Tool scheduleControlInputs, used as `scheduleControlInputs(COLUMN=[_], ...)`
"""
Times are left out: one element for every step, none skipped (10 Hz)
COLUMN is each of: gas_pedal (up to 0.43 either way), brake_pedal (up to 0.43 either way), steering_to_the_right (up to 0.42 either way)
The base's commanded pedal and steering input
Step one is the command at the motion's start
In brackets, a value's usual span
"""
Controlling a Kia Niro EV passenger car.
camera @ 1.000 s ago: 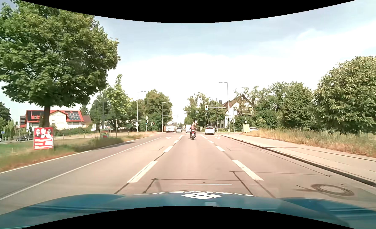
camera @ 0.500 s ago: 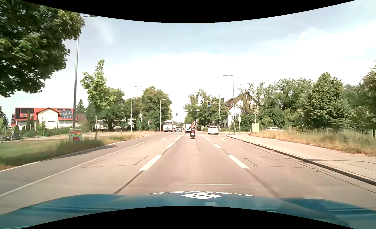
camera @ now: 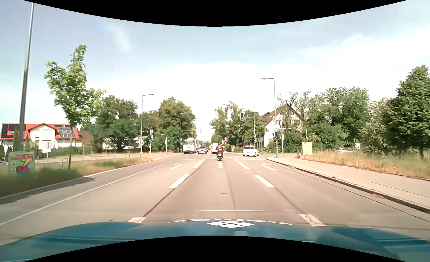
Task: Follow the waypoints while adhering to traffic rules and regulations
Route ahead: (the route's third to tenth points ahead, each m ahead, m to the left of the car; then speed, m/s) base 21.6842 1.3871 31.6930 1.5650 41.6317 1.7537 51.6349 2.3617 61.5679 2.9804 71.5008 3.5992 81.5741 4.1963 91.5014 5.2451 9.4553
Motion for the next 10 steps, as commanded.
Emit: scheduleControlInputs(gas_pedal=[0.000, 0.000, 0.000, 0.000, 0.000, 0.000, 0.000, 0.000, 0.000, 0.000], brake_pedal=[0.000, 0.000, 0.000, 0.000, 0.000, 0.000, 0.000, 0.000, 0.000, 0.000], steering_to_the_right=[-0.005, -0.006, -0.005, -0.005, -0.006, -0.006, -0.007, -0.007, -0.008, -0.007])
